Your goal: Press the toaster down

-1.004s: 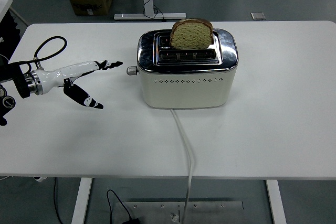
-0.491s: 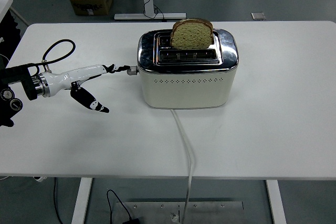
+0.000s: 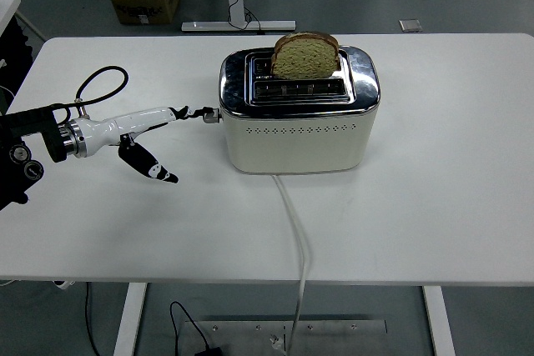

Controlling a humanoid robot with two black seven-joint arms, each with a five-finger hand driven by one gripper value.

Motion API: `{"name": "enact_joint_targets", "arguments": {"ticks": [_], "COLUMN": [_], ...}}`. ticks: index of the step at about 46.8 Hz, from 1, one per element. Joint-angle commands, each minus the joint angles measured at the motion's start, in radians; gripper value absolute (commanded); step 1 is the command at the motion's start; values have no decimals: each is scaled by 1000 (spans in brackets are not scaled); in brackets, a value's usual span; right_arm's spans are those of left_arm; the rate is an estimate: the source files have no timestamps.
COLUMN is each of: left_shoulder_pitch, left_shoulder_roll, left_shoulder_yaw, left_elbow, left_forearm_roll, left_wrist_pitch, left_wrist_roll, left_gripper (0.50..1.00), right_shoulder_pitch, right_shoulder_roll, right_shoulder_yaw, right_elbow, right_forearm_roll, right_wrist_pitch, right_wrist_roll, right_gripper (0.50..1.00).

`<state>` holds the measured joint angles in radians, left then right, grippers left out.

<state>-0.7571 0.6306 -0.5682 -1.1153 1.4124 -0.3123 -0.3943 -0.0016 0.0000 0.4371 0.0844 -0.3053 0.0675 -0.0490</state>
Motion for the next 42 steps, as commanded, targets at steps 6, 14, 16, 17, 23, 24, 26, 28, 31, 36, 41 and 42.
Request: {"name": "enact_joint_targets", "arguments": {"ticks": [6,14,16,17,23,24,26,28,31,36,41,42], "left_shoulder_pitch": [13,21,22,22,24,24,27,28,29,30,30,30], "left_shoulder_roll": [1,0,1,1,1,0,1,0,-8,-19,-28,-28], "left_shoulder_yaw": [22,24,24,24,24,24,24,24,25,27,28,28], "left_elbow": [3,9,11,11,14,14,15,18,26,43,46,48], "left_forearm_roll": [-1,-3,-4,-4,-6,-6,-7,-7,-7,-7,-7,-7], "left_wrist_pitch": [22,24,25,25,38,39,44,47,47,47,47,47], "left_wrist_roll": [0,0,0,0,0,0,0,0,0,0,0,0], "left_gripper": [1000,1000,1000,1000,1000,1000,1000,1000,1000,1000,1000,1000], "right_shoulder_pitch": [0,0,0,0,0,0,0,0,0,0,0,0], "right_shoulder_roll": [0,0,0,0,0,0,0,0,0,0,0,0], "right_shoulder_yaw": [0,0,0,0,-1,0,-1,0,0,0,0,0], "right_elbow": [0,0,0,0,0,0,0,0,0,0,1,0], "right_forearm_roll": [0,0,0,0,0,0,0,0,0,0,0,0], "right_wrist_pitch": [0,0,0,0,0,0,0,0,0,0,0,0], "right_wrist_roll": [0,0,0,0,0,0,0,0,0,0,0,0], "right_gripper": [998,998,998,998,998,998,998,998,998,998,998,998]}}
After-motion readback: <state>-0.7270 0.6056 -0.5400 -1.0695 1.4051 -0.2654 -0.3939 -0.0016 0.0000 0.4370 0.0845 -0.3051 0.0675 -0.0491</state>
